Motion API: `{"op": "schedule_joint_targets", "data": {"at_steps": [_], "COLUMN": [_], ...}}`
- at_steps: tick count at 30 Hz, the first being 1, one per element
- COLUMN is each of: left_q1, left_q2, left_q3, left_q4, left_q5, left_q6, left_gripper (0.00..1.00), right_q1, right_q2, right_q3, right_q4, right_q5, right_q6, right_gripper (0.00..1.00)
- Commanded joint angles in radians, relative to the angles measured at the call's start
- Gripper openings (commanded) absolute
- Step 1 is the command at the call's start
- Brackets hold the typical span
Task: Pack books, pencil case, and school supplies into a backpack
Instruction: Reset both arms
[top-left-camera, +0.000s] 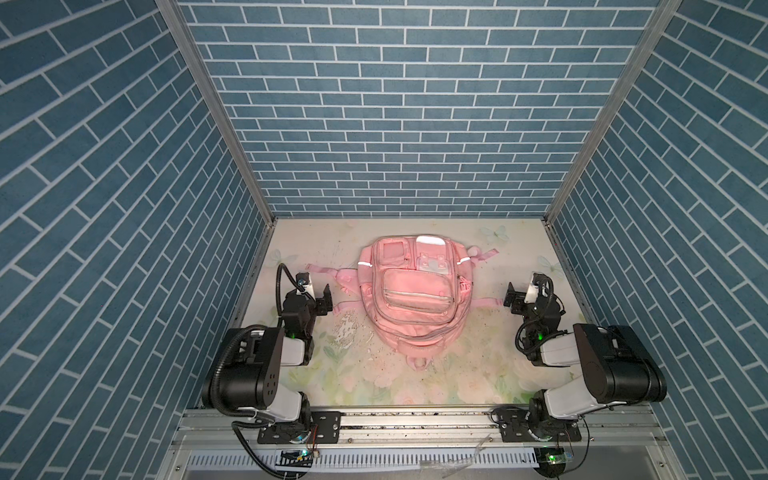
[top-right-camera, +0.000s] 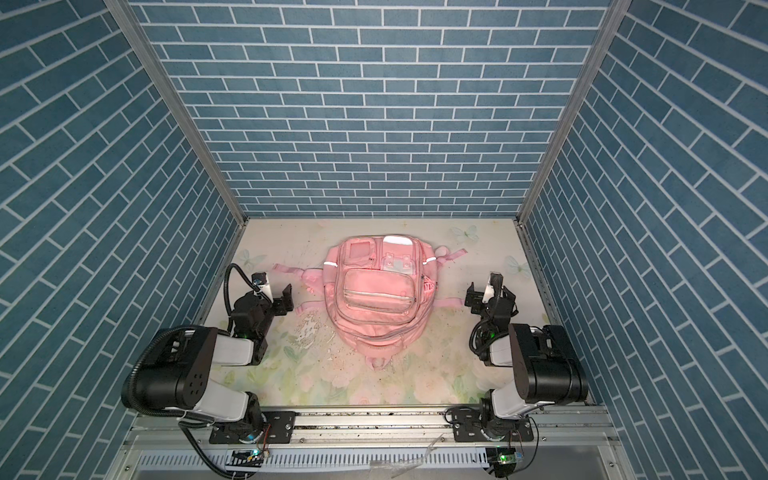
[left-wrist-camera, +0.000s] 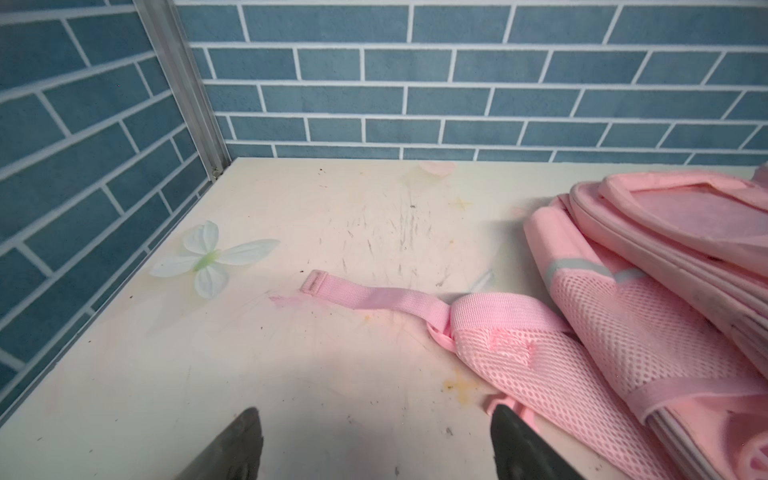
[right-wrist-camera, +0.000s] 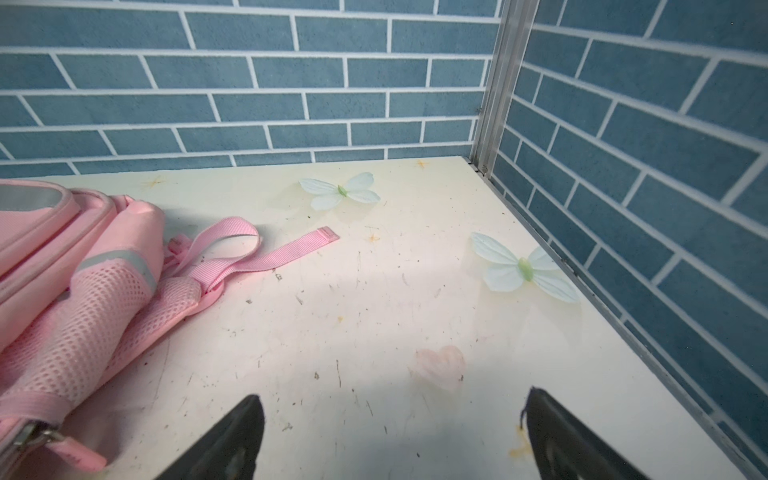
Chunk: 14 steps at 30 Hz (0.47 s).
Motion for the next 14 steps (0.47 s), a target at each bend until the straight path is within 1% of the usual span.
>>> {"op": "schedule_joint_targets", "data": {"at_steps": [1, 2, 3, 14], "left_q1": [-0.036, -0.039, -0.039, -0.037], "left_q2": [-0.001, 0.003, -0.001, 0.001], "left_q3": [0.039, 0.031, 0.036, 0.033], "left_q4": [0.052, 0.075, 0.055, 0.059], "left_q5": [-0.041, -0.043, -0.044, -0.045], "left_q6": [0.052, 0.051, 0.052, 0.053], "left_gripper": [0.87, 0.87, 0.87, 0.87], "right_q1": [-0.005, -0.006, -0.008, -0.021], "right_q2": [0.000, 0.001, 0.001, 0.001], "right_q3": [0.019, 0.022, 0.023, 0.032], "right_q4": [0.037, 0.033, 0.027, 0.011], "right_q5": [-0.021, -0.023, -0.027, -0.055], "right_q6": [-0.025, -0.025, -0.023, -0.018], "right_gripper": [0.98, 0.98, 0.98, 0.98]}}
